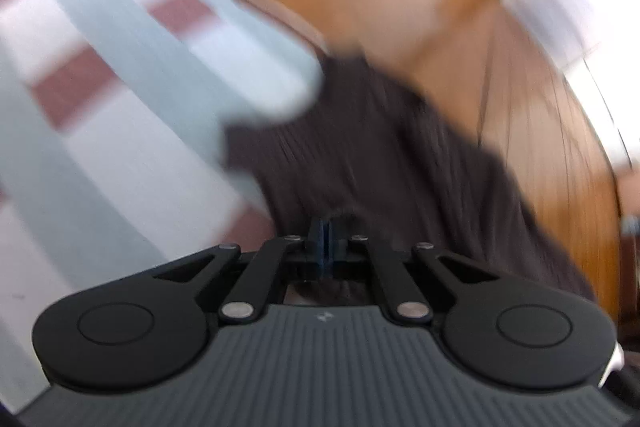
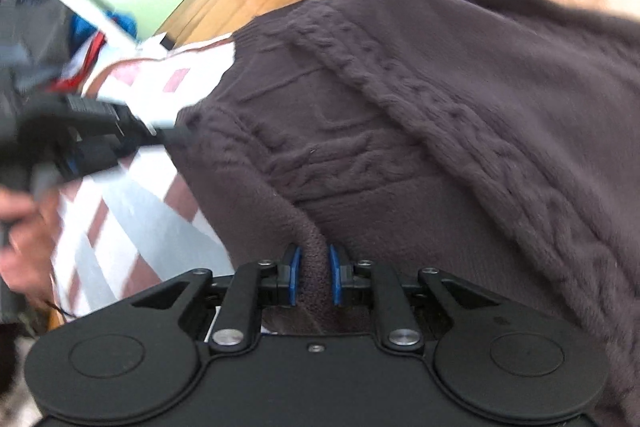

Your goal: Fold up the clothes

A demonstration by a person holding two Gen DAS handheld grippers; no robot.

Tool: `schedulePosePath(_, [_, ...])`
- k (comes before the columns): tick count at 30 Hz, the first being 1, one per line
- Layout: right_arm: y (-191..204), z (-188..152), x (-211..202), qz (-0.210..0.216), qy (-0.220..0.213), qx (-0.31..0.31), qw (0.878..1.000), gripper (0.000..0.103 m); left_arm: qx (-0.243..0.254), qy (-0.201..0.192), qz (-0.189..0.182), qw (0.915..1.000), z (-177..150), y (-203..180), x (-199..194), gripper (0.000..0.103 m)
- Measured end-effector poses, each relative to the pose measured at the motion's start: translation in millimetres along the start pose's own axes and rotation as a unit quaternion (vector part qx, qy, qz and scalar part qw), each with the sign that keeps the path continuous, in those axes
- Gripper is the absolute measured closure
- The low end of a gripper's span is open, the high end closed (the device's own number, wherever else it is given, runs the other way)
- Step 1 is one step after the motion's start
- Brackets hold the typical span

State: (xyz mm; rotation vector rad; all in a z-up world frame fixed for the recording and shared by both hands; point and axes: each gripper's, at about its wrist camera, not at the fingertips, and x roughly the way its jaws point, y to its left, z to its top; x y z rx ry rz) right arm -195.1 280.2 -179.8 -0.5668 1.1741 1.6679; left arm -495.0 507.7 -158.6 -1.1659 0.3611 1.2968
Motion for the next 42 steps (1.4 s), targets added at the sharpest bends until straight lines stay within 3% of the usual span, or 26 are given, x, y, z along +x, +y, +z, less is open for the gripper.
schedulePosePath(2, [8,-1,1,-0.014,0.003,-0.033,0.999,0.086,-0.036,-0.039,0.007,0.9986,6,15,-19,0.103])
schedulePosePath(5, [13,-2,0,-0.025,0.004,-0.065,0.998,0.086,-0.047,-0.032,0.01,0.9983,10,34,-23,0.103])
schedulePosePath(8, [21,-7,-2,-0.034,-0.001,-0.098,0.995,0.085,-0.067,0.014,-0.066,0.9955,10,42,-8,0.102])
schedulePosePath(9, [25,-9,-2,-0.038,-0.003,-0.112,0.993,0.085,-0.055,0.022,-0.076,0.9954,9,37,-4,0.1])
schedulePosePath(10, [28,-12,-2,-0.044,-0.006,-0.126,0.991,0.085,-0.036,0.028,-0.079,0.9958,9,30,1,0.097])
schedulePosePath(12, [35,-16,-2,-0.056,-0.011,-0.149,0.987,0.084,0.001,0.039,-0.085,0.9956,7,15,9,0.079])
schedulePosePath(13, [37,-18,-3,-0.058,-0.013,-0.156,0.986,0.084,0.019,0.045,-0.087,0.995,7,8,13,0.061])
schedulePosePath(14, [39,-19,-5,-0.056,-0.014,-0.164,0.985,0.083,0.038,0.051,-0.09,0.9939,6,1,17,0.053])
schedulePosePath(15, [40,-19,-8,-0.05,-0.015,-0.172,0.984,0.082,0.044,0.055,-0.081,0.9942,5,-2,22,0.053])
schedulePosePath(16, [42,-18,-13,-0.039,-0.02,-0.18,0.983,0.082,0.04,0.065,-0.071,0.9946,3,-3,30,0.052])
schedulePosePath(17, [45,-14,-20,-0.024,-0.029,-0.189,0.981,0.082,0.027,0.083,-0.069,0.9938,0,-1,38,0.061])
schedulePosePath(19, [51,-4,-35,0.009,-0.051,-0.204,0.978,0.081,-0.004,0.122,-0.072,0.99,-8,4,54,0.091])
schedulePosePath(20, [55,6,-39,0.023,-0.064,-0.207,0.976,0.075,-0.009,0.127,-0.079,0.9887,-10,5,54,0.092])
schedulePosePath(21, [60,17,-41,0.029,-0.072,-0.212,0.974,0.059,-0.01,0.128,-0.089,0.9878,-11,7,50,0.092])
schedulePosePath(23, [71,37,-41,0.038,-0.086,-0.227,0.969,0.044,-0.012,0.128,-0.108,0.9858,-13,10,43,0.092])
schedulePosePath(29, [99,45,11,-0.002,-0.008,-0.343,0.939,0.043,-0.023,0.147,-0.156,0.9765,-18,19,33,0.092])
schedulePosePath(30, [98,39,14,0.001,-0.005,-0.349,0.937,0.049,-0.019,0.15,-0.154,0.9764,-19,18,32,0.092])
schedulePosePath(31, [96,32,14,0.004,-0.011,-0.351,0.936,0.062,-0.011,0.146,-0.143,0.9788,-19,16,30,0.091])
schedulePosePath(32, [95,23,15,0.001,-0.013,-0.352,0.936,0.088,-0.001,0.141,-0.128,0.9818,-19,13,28,0.091])
schedulePosePath(36, [99,-14,11,-0.03,-0.045,-0.355,0.933,0.09,0.044,0.114,-0.061,0.9907,-19,1,19,0.091])
schedulePosePath(37, [102,-23,10,-0.041,-0.051,-0.357,0.932,0.09,0.084,0.09,-0.003,0.9923,-20,-8,15,0.1])
schedulePosePath(38, [105,-31,11,-0.05,-0.055,-0.359,0.93,0.09,0.137,0.06,0.07,0.9863,-23,-19,13,0.1])
schedulePosePath(39, [107,-36,14,-0.059,-0.056,-0.361,0.929,0.09,0.179,0.034,0.12,0.976,-25,-27,10,0.101])
schedulePosePath(40, [109,-41,16,-0.067,-0.059,-0.365,0.927,0.09,0.181,0.028,0.107,0.9772,-22,-27,6,0.101])
schedulePosePath(42, [110,-44,15,-0.075,-0.064,-0.36,0.928,0.09,0.106,0.062,-0.015,0.9923,-15,-11,3,0.1])
